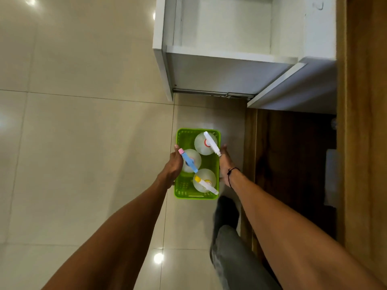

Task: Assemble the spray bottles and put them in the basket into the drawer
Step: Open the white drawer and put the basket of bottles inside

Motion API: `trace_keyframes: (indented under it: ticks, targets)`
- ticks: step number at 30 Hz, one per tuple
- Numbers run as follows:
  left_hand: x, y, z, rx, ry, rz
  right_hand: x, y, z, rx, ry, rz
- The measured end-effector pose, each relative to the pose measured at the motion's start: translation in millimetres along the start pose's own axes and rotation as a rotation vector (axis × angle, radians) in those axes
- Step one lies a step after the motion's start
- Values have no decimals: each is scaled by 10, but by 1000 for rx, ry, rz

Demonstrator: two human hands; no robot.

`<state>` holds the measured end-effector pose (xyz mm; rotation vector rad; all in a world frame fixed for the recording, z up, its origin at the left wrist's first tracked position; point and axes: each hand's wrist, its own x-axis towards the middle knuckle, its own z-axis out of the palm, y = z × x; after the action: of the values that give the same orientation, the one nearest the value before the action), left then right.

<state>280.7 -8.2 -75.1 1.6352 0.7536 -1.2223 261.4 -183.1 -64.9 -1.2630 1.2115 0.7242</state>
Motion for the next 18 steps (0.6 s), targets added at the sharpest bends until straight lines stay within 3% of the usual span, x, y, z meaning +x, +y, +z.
trace_keyframes:
  ticks: [8,18]
  targets:
    - [-1276,529,-121,-34,23,-103,-1085,-548,-206,-36,-51,-29]
    - [-3461,1818,-150,-136,49,18,-3301,-1763,-634,-58,-205,-152]
